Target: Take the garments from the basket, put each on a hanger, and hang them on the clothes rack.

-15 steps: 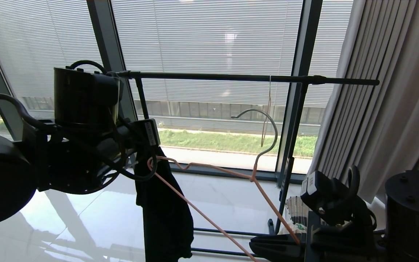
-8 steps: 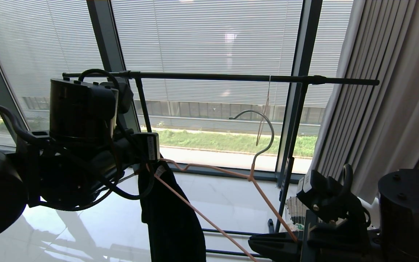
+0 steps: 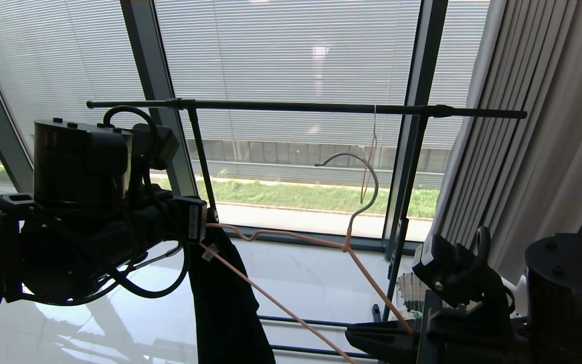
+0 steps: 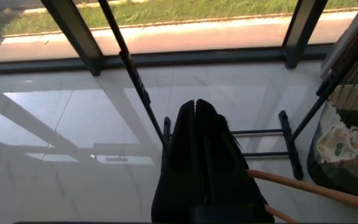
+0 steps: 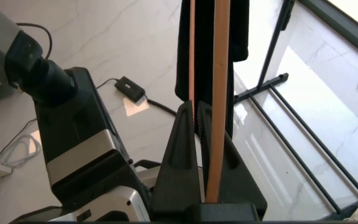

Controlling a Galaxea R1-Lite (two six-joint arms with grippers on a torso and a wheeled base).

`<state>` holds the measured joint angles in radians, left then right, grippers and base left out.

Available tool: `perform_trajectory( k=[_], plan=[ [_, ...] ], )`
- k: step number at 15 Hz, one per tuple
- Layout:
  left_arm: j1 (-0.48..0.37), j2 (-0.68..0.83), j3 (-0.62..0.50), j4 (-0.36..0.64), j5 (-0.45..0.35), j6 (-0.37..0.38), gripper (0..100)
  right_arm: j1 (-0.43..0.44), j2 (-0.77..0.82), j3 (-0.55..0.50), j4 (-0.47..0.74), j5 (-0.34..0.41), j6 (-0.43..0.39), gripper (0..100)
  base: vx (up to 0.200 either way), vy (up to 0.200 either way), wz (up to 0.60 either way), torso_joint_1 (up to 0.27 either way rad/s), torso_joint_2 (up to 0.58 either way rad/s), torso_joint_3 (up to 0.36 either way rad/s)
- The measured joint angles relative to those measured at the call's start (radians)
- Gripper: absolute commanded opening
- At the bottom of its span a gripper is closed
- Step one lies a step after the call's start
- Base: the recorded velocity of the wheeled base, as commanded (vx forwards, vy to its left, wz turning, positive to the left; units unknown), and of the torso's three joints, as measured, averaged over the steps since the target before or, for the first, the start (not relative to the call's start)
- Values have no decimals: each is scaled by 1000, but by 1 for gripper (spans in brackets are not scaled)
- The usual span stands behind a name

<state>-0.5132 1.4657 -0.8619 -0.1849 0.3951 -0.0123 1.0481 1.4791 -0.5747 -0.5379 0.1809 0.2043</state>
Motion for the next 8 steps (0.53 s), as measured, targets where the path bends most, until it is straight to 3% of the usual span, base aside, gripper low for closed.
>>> perform_trajectory(
  k=[8],
  plan=[
    [16,-5,4,0,3,-3,0,30,12,-23,0,1,1,0,0,0,0,0,0,0]
  ],
)
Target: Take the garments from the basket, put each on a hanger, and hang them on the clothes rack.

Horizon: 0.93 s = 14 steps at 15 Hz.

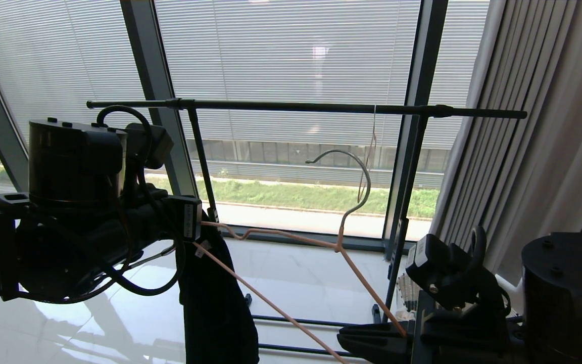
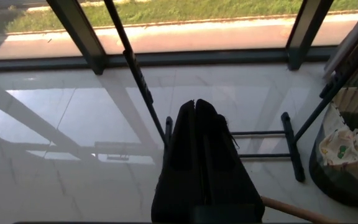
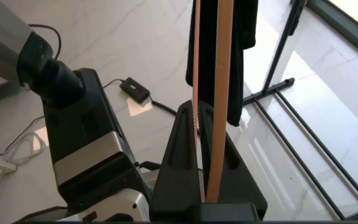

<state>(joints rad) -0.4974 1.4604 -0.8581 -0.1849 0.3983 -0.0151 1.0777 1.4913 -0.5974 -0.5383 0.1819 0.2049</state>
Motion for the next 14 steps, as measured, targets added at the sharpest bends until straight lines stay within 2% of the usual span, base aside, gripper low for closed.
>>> perform_trajectory(
  k=[5,8,14],
  plan=[
    [-2,-2,0,0,1,-1,0,6,25,-13,-19,-2,-1,0,0,0,0,0,0,0],
    [6,-2,-2,-2,3,-2,0,1,34,-9,-40,-55,1,0,0,0,0,0,0,0],
    [19,-2,-1,-2,4,-3,0,2,34,4,-41,-59,-1,0,0,0,0,0,0,0]
  ],
)
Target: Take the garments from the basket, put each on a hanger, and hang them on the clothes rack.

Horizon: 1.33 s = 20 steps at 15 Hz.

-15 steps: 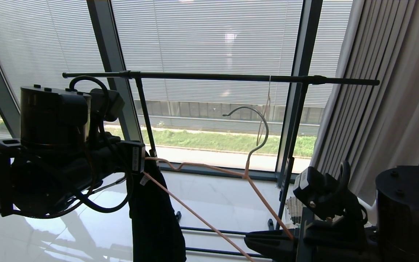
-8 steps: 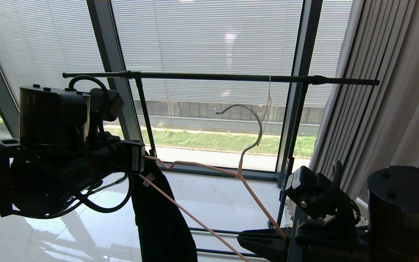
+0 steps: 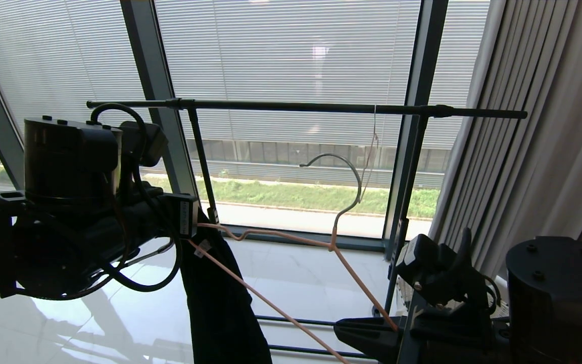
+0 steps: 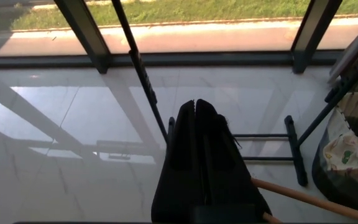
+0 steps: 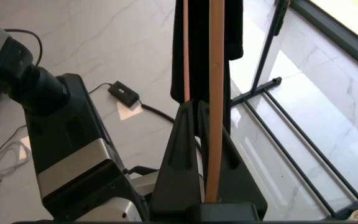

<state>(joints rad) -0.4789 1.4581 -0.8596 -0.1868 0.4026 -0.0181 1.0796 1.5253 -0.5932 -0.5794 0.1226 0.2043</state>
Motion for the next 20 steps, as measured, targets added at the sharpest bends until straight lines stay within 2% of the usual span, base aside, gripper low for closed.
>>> perform_trajectory(
  k=[6,15,18,20],
  plan=[
    [-10,-1,8,0,18,0,0,0,22,-14,-22,-6,0,0,0,0,0,0,0,0],
    [-94,-7,18,0,22,-10,0,0,75,-49,-29,-13,1,0,0,0,0,0,0,0],
    [-112,-10,20,-1,98,-53,0,-2,85,-44,-29,-100,33,0,0,0,0,0,0,0],
    [-120,-14,20,-1,107,-82,0,-1,88,-43,-30,-107,45,0,0,0,0,0,0,0]
  ],
)
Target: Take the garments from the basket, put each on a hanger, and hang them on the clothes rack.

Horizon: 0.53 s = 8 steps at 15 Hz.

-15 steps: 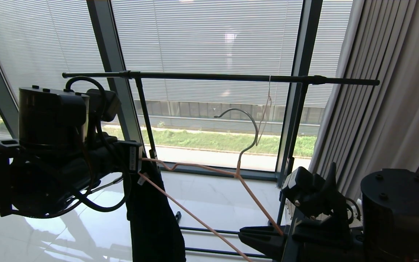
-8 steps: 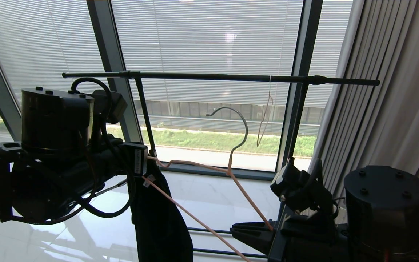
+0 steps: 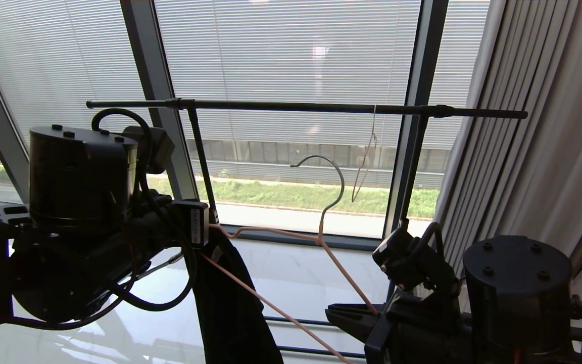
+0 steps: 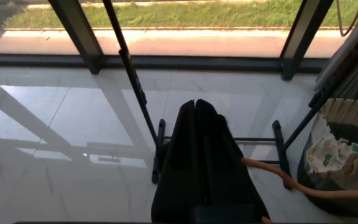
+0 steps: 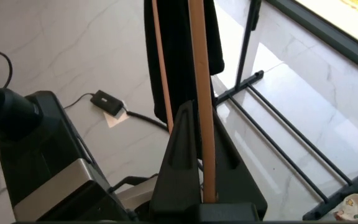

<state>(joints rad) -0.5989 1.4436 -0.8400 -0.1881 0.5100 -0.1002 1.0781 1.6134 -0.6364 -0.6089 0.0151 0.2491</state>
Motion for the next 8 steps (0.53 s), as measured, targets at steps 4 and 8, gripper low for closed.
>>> perform_trajectory(
  k=[4,8],
  plan=[
    [-54,-13,-1,0,4,-14,0,0,20,-16,-32,-3,-1,0,0,0,0,0,0,0],
    [-143,-15,-4,0,6,-85,0,5,58,-58,-57,-23,-2,0,0,0,0,0,0,0]
  ],
)
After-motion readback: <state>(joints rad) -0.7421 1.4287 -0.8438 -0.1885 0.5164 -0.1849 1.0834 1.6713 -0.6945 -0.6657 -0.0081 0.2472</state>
